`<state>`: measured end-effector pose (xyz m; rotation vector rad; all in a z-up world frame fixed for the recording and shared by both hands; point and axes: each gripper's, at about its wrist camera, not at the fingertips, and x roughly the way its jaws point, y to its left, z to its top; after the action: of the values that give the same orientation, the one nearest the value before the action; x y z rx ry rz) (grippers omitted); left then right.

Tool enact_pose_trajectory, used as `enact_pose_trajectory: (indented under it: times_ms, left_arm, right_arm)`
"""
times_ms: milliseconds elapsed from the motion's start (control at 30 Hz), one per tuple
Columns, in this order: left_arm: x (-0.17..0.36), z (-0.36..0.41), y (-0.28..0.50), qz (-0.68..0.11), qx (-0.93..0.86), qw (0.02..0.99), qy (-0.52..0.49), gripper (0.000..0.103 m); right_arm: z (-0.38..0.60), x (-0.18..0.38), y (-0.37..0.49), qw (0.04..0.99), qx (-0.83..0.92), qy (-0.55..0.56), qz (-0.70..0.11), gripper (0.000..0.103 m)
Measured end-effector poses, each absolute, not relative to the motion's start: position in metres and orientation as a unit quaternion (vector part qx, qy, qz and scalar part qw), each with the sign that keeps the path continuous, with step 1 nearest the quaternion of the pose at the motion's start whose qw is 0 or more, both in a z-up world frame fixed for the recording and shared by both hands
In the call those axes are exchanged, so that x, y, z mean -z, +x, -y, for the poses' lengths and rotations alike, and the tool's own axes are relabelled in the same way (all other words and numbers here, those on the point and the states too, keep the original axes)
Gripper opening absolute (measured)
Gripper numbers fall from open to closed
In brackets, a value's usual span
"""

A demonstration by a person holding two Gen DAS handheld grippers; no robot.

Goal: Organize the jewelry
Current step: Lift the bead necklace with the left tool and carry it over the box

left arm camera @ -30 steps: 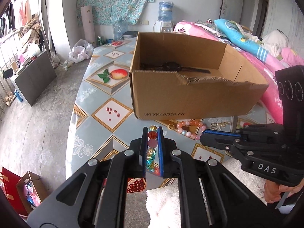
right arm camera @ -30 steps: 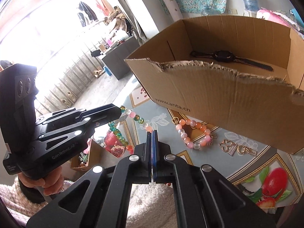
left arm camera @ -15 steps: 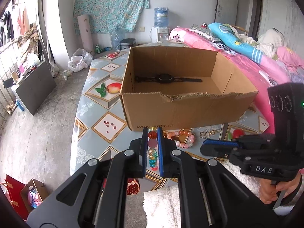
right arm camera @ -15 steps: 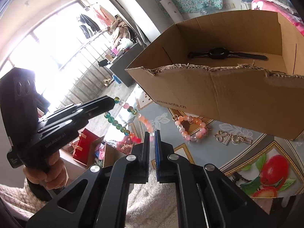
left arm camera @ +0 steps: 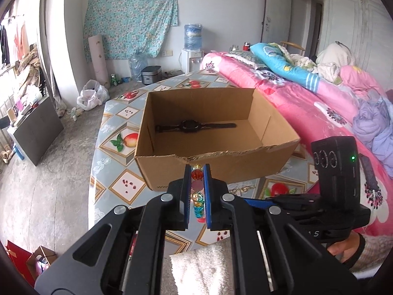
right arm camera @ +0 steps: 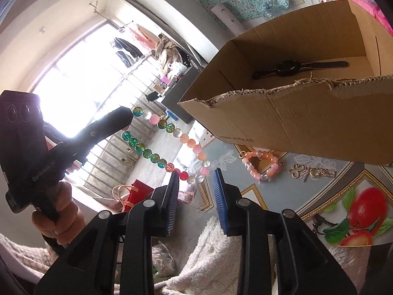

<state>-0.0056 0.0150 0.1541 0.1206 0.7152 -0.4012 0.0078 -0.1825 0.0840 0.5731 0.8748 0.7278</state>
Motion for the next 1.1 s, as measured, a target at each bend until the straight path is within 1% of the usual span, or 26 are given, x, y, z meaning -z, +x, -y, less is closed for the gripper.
enact_pose_trajectory:
  times_ms: [667, 733, 800, 833, 867, 1100]
  left_arm:
    - [-0.186, 0.027, -0.033, -0.319, 0.262, 0.908, 0.074, 0.009]
    - [-0.189, 0.027, -0.035, -0.317, 0.268, 0.907, 0.068, 0.009]
    - [-0.189, 0.028, -0.034, -0.316, 0.270, 0.907, 0.067, 0.009]
    - [-0.190, 0.028, -0.034, -0.315, 0.269, 0.908, 0.068, 0.009]
    - [-0.189, 0.028, -0.031, -0.314, 0.267, 0.908, 0.068, 0.009]
    - [-0.203, 0.016, -0.018, -0.293, 0.248, 0.921, 0.064, 0.009]
  right_arm:
    - [0.192, -0.078, 0.013, 0.807, -0.345, 0.293, -0.381, 0.031]
    - [0.191, -0.078, 0.013, 0.806, -0.348, 0.295, -0.378, 0.025]
    - [0.191, -0.080, 0.012, 0.809, -0.348, 0.291, -0.374, 0.014]
    - [0.192, -0.082, 0.011, 0.811, -0.348, 0.288, -0.372, 0.013]
    - [0.192, -0.084, 0.010, 0.816, -0.346, 0.283, -0.368, 0.010]
    - [0.198, -0.125, 0.017, 0.856, -0.325, 0.219, -0.337, 0.010]
